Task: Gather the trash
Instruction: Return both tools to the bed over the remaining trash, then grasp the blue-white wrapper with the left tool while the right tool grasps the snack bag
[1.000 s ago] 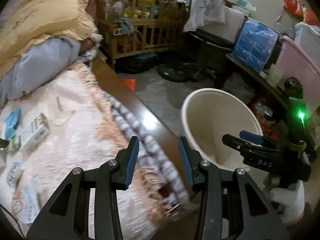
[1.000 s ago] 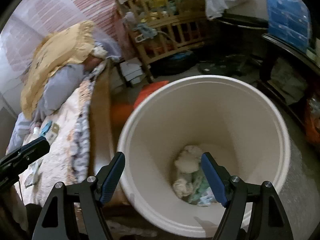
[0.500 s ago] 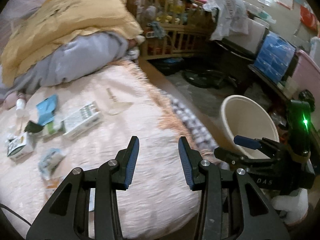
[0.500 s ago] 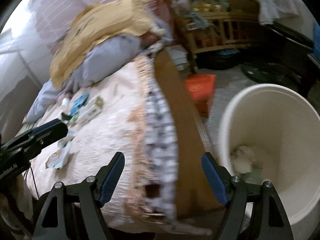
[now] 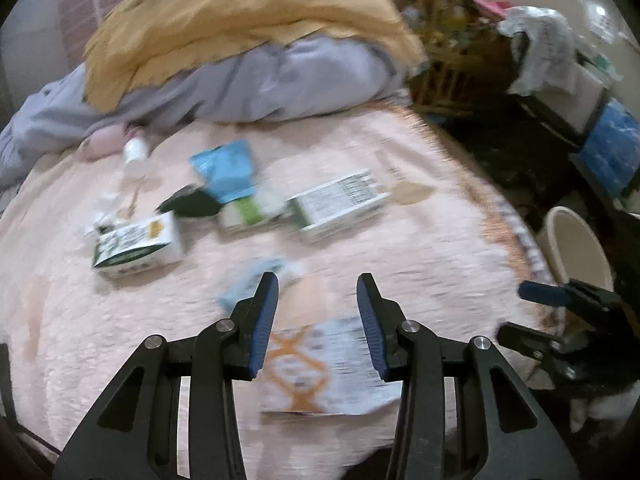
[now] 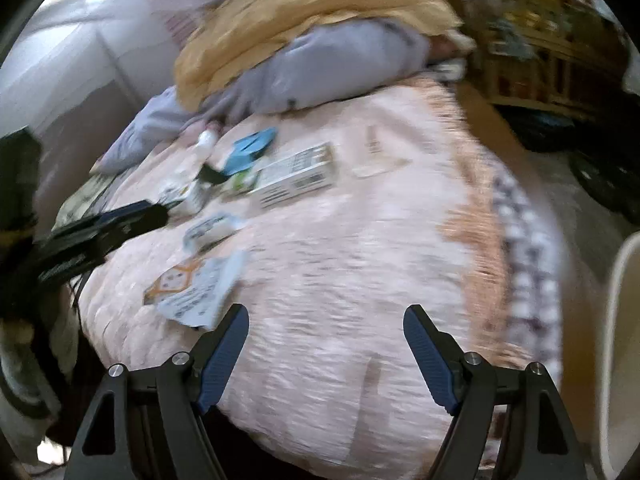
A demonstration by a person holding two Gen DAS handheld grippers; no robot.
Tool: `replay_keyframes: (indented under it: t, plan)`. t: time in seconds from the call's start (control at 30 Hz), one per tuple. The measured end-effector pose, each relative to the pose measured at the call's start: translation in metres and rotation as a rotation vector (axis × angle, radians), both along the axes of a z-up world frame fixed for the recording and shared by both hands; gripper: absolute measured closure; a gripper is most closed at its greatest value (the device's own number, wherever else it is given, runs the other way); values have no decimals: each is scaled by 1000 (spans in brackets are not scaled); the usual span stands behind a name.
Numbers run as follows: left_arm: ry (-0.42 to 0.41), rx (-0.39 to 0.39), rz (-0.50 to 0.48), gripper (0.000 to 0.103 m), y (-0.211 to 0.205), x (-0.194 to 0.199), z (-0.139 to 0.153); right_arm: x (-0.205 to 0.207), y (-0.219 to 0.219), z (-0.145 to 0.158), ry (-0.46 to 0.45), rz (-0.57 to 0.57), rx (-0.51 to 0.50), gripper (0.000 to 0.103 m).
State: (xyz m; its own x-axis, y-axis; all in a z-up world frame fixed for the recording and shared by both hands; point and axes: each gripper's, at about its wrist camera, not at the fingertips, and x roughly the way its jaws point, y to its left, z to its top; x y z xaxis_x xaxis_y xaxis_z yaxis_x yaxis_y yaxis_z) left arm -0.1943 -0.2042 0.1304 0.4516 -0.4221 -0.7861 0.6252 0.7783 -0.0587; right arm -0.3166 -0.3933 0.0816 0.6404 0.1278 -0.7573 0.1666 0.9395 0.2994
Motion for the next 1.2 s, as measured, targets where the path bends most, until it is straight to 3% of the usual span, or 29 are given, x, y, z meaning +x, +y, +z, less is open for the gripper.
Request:
replay_keyframes:
  t: [0.17, 0.37, 0.57, 0.67, 0.93, 1.13, 1.2]
  plan:
    - [40, 56, 13, 64, 14, 32, -27, 18, 29, -7, 38, 113, -3, 26]
    - [82, 117, -14, 60, 9, 57, -60, 28, 50, -14, 90, 237, 69, 25]
    - [80, 182, -37, 60, -6, 75, -84, 50, 71, -27, 167, 331, 24, 26]
    - [154, 117, -29, 71, 2, 87, -88, 68, 67, -30, 181, 286, -36, 26]
    - [223, 40, -55, 72, 27, 64, -82, 98, 11, -15, 84, -32, -37, 25]
    - [269, -5, -85, 72, 35, 37, -82, 75, 2, -4, 64, -64, 16, 25]
    - [265, -12, -91, 72, 36, 29, -82, 72, 5, -1, 45, -55, 99, 25]
